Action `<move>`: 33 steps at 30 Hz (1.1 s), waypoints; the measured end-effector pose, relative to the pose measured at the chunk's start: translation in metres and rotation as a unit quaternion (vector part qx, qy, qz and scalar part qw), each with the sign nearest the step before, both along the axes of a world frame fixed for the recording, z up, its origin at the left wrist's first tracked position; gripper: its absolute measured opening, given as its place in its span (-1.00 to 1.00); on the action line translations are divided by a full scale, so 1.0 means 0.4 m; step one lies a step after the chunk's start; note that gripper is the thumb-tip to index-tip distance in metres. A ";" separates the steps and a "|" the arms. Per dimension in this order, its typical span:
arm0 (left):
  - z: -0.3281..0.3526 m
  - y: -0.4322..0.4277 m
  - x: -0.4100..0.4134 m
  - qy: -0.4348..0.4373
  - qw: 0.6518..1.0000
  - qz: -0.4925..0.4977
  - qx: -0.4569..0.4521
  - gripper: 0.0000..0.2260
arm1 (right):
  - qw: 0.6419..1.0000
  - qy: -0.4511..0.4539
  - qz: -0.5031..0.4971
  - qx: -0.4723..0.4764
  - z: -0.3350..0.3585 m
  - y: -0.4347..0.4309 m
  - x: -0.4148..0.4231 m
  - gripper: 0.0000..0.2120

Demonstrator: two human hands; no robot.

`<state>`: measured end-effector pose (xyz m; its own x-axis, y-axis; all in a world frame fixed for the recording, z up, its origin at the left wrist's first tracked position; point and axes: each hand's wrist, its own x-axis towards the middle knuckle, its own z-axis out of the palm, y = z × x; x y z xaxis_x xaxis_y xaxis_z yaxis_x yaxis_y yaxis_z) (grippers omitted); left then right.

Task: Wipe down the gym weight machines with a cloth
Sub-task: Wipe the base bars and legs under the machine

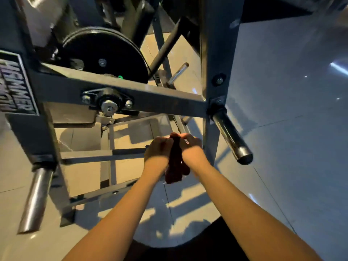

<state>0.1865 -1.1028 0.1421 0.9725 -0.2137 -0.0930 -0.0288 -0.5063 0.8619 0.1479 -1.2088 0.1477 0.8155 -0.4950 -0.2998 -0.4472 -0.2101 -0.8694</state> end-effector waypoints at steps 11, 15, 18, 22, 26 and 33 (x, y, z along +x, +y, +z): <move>0.363 -0.129 -0.106 0.148 0.958 0.038 -0.244 -0.88 | 0.991 -0.054 0.000 0.126 0.362 -0.176 -0.151 -0.83; 0.455 -0.240 -0.184 0.193 0.916 0.037 -0.349 -0.79 | 0.988 -0.081 0.033 0.125 0.447 -0.300 -0.192 -0.85; 0.502 -0.327 -0.232 0.157 0.927 0.044 -0.337 -0.79 | 0.988 -0.095 0.030 0.117 0.492 -0.380 -0.192 -0.81; 0.564 -0.404 -0.260 0.095 0.948 0.027 -0.301 -0.78 | 0.985 -0.101 0.065 0.122 0.558 -0.434 -0.173 -0.74; 0.596 -0.440 -0.217 -0.011 0.967 0.056 -0.249 -0.71 | 0.972 -0.095 0.141 0.163 0.614 -0.491 -0.133 -0.72; 0.601 -0.520 -0.118 -0.095 0.945 0.223 -0.219 -0.63 | 0.979 -0.126 0.154 0.052 0.658 -0.598 -0.034 -0.76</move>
<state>0.1391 -1.3108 0.3825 0.9652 0.2435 0.0956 -0.0726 -0.1016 0.9922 0.1343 -1.4480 0.4110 0.9759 -0.1908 -0.1055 -0.1450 -0.2068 -0.9676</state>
